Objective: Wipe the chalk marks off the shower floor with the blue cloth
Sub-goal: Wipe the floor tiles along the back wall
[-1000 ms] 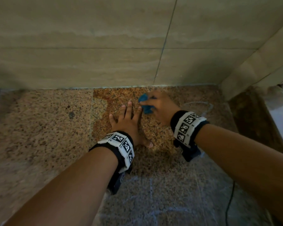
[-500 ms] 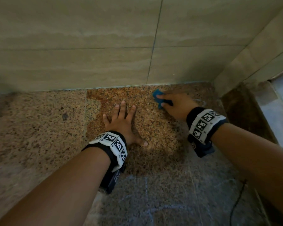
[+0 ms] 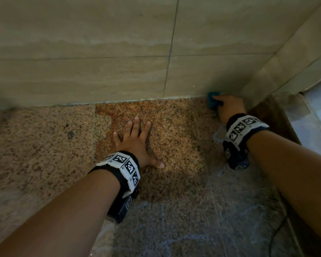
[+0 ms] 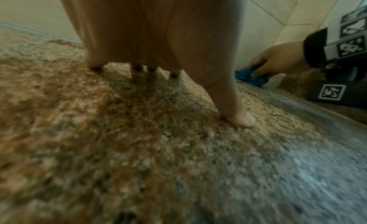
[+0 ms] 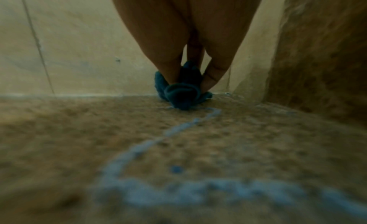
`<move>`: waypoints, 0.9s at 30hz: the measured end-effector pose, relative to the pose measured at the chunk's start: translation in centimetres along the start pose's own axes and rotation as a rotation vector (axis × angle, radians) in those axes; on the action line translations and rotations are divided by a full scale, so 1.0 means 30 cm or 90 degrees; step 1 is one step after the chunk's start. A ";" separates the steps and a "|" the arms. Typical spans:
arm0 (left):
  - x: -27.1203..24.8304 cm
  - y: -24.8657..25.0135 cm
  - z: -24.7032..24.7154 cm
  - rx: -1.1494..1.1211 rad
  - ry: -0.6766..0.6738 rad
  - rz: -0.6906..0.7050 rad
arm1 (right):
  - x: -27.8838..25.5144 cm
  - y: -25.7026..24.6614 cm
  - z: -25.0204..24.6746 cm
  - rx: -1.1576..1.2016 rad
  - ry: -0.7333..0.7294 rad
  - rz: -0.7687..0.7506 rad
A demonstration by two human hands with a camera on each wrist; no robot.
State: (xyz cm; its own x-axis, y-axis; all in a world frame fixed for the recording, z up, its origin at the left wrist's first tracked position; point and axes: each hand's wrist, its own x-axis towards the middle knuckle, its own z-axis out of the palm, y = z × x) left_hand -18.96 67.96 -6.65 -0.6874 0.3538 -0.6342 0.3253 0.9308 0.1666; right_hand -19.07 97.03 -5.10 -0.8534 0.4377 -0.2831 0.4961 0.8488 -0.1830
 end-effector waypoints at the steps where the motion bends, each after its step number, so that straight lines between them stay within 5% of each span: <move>1: -0.001 -0.001 0.001 0.000 -0.001 0.000 | -0.005 -0.004 0.003 0.008 0.014 0.011; 4: 0.003 0.001 0.002 -0.002 -0.001 0.001 | -0.051 -0.082 0.040 0.081 0.051 -0.095; 8: 0.002 0.002 0.001 -0.002 -0.001 -0.002 | -0.083 -0.116 0.072 0.135 -0.017 -0.194; 15: 0.006 -0.001 0.007 -0.013 -0.005 0.001 | -0.006 0.003 0.007 0.113 0.077 0.010; 22: 0.003 -0.002 0.004 -0.011 -0.003 -0.003 | -0.087 -0.085 0.095 0.126 0.042 -0.221; 27: 0.004 0.000 0.004 -0.012 -0.001 -0.001 | -0.030 0.069 -0.002 0.163 0.079 0.045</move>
State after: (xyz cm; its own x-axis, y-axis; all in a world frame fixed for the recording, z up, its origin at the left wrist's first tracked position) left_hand -18.96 67.98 -6.82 -0.6872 0.3529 -0.6350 0.3126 0.9327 0.1800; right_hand -17.28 98.40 -5.16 -0.8209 0.5390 -0.1888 0.5653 0.7199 -0.4028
